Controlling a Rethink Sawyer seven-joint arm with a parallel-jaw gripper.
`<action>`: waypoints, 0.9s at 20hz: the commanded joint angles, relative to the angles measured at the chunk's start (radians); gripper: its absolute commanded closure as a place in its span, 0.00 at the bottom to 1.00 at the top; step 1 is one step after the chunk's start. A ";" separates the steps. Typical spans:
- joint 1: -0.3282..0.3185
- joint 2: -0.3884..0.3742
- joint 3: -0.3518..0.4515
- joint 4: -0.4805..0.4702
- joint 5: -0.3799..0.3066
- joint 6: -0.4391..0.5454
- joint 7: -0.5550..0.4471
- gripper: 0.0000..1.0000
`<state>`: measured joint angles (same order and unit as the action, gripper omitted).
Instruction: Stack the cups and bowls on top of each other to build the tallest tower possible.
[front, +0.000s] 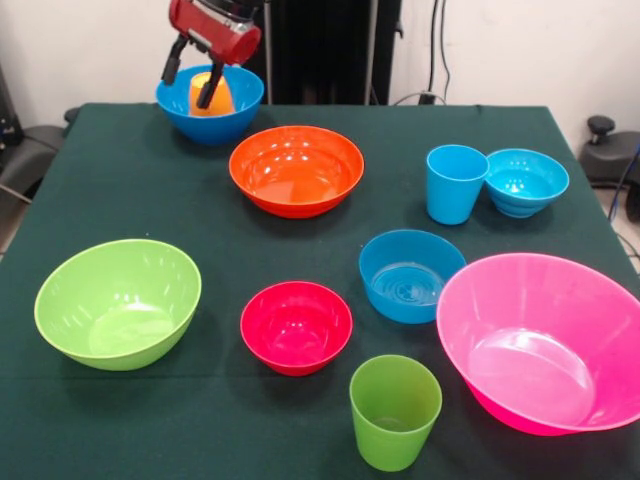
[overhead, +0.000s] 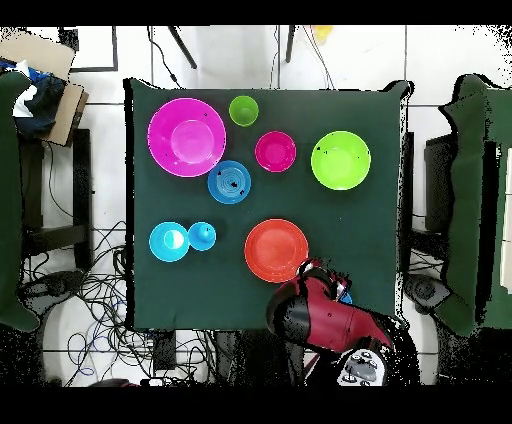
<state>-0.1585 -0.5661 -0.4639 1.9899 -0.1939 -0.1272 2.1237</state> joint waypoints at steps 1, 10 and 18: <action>0.064 0.079 0.097 -0.090 0.089 0.003 0.145 0.00; 0.036 0.124 0.134 -0.172 0.107 0.011 0.112 0.00; 0.066 0.147 0.139 -0.201 0.196 0.084 0.146 0.00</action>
<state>-0.1121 -0.4646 -0.4607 1.9025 -0.0844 -0.1272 2.1237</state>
